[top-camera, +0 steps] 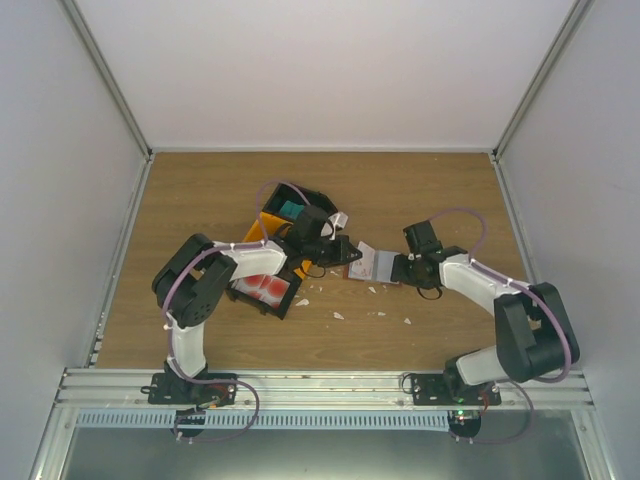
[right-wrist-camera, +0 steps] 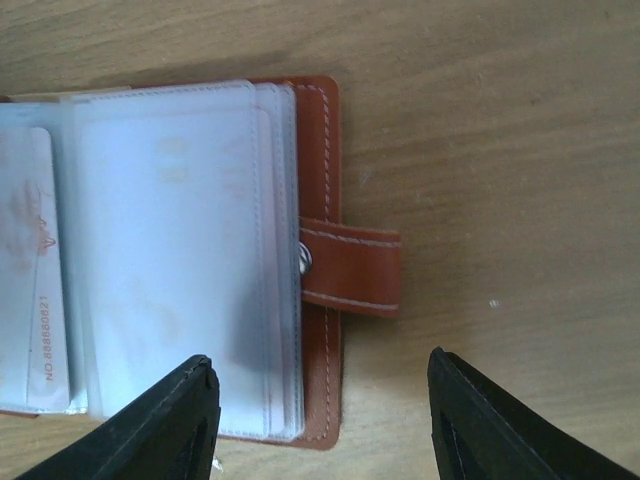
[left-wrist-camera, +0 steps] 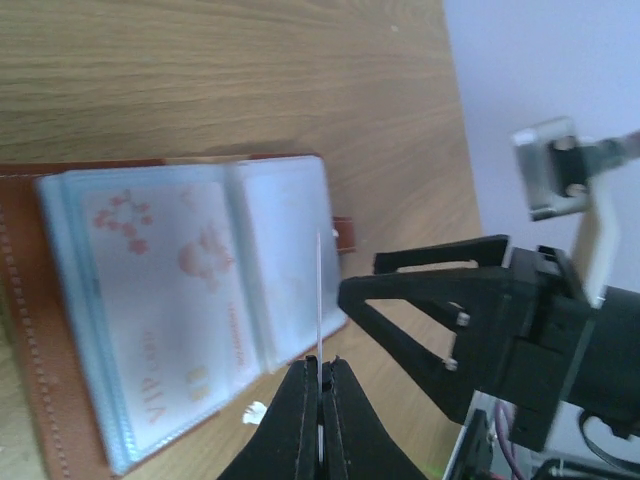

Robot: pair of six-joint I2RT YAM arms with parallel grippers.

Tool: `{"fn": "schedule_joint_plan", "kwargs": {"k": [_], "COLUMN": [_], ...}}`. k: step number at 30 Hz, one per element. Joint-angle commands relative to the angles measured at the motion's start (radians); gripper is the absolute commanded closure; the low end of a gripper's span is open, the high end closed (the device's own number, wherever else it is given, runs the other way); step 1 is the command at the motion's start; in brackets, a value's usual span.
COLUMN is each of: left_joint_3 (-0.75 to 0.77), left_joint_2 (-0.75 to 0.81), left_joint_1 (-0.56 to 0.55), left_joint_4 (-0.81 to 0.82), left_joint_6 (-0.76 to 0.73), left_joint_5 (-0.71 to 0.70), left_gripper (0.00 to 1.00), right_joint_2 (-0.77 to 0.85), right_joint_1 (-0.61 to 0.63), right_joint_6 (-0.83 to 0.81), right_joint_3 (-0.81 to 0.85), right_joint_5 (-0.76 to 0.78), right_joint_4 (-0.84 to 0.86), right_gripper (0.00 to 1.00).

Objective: Put the credit cards into the card holder
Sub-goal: Insert the credit card into the card holder.

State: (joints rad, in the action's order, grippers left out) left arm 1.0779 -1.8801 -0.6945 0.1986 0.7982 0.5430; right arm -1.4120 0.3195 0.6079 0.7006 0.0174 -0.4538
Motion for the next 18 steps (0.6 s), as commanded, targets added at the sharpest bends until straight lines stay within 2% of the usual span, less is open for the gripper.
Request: {"fn": "schedule_joint_plan", "kwargs": {"k": [1, 10, 18], "left_joint_3": [0.046, 0.079, 0.08], "left_joint_2": [-0.036, -0.116, -0.142], "left_joint_1": [-0.005, -0.027, -0.058], "left_joint_4": [0.087, 0.077, 0.067], "left_joint_6": [0.069, 0.1, 0.146], "left_joint_5": [-0.082, -0.144, -0.253], "left_gripper": [1.0, 1.0, 1.0], "right_joint_2": [-0.032, -0.108, -0.137], "right_joint_1": [-0.005, -0.005, -0.003], "right_joint_6": [-0.053, -0.071, -0.045], "right_joint_3": [0.059, 0.069, 0.064], "right_joint_5": [-0.005, -0.014, -0.039], "right_joint_4": [-0.018, -0.013, -0.02], "right_gripper": [0.41, 0.39, 0.49]}}
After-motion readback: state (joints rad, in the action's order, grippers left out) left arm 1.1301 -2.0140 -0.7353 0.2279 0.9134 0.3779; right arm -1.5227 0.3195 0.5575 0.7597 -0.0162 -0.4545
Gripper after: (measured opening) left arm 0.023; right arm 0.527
